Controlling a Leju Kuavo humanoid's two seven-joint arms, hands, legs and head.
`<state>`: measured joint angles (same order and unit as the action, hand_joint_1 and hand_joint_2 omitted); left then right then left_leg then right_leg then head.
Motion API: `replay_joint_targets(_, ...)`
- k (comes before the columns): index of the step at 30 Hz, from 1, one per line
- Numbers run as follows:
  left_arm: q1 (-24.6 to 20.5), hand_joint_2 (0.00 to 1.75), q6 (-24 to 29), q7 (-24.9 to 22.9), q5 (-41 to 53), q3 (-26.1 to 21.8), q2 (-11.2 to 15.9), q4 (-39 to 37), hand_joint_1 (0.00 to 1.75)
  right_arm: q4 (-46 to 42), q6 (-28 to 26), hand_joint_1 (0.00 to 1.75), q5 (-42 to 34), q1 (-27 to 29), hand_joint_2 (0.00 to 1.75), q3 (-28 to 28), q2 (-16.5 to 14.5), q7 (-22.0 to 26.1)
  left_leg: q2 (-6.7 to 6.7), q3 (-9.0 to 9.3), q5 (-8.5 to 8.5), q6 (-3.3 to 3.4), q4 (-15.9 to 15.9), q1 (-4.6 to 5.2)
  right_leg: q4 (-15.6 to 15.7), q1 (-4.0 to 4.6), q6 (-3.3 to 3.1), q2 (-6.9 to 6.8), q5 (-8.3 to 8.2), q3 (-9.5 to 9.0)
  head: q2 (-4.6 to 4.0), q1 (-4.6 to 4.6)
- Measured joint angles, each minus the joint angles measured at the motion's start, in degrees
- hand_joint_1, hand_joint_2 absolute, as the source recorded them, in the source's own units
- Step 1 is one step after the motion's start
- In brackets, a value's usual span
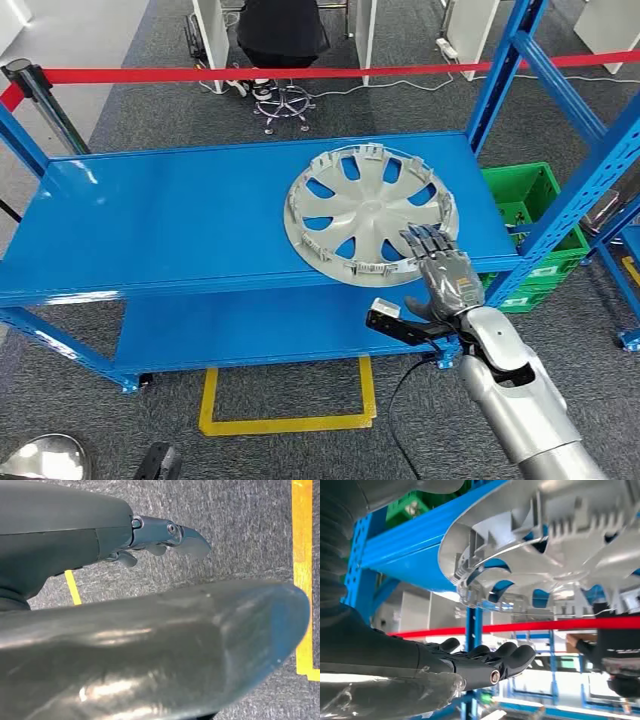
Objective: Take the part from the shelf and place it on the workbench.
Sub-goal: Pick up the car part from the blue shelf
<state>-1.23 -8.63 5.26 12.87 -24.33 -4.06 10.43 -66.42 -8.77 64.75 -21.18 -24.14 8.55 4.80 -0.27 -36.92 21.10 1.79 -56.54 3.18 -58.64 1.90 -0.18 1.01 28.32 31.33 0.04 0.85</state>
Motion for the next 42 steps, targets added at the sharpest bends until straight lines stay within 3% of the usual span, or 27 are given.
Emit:
replay_joint_targets(13,-0.3,0.00,-0.1,0.2,0.8,-0.6,-0.5,0.0,0.00,-0.1,4.3,0.00,0.9,-2.0,1.75,-10.2,0.0,-0.3,0.01,-0.01,-0.07,-0.10,0.0,-0.04,0.0,0.04,-0.10,0.02,-0.06,0.18,0.00,0.00)
replay_joint_targets(27,-0.4,0.00,-0.1,0.0,2.2,-1.0,-0.9,0.0,0.00,0.9,3.9,0.00,0.9,-3.8,1.75,-12.4,-0.3,-2.4,0.01,-0.15,-0.15,-0.10,0.0,-0.03,0.0,0.04,-0.12,0.05,-0.14,0.21,0.00,-0.01)
replay_joint_targets(34,-0.6,0.00,-0.7,-0.1,3.2,-1.0,-0.9,0.0,0.00,7.7,1.9,0.00,1.6,-9.6,1.75,-12.9,-2.7,-4.8,0.01,-0.25,-0.31,-0.09,0.0,-0.07,0.0,0.07,-0.12,0.02,-0.24,0.34,0.00,0.00)
replay_joint_targets(42,-0.7,0.00,-0.3,-0.7,4.3,-1.6,-1.2,0.0,0.00,14.4,0.0,0.00,3.0,-12.4,1.75,-11.3,-3.7,-6.2,0.01,-0.31,-0.33,-0.09,0.0,-0.07,0.0,0.08,-0.15,0.02,-0.28,0.33,0.00,0.00)
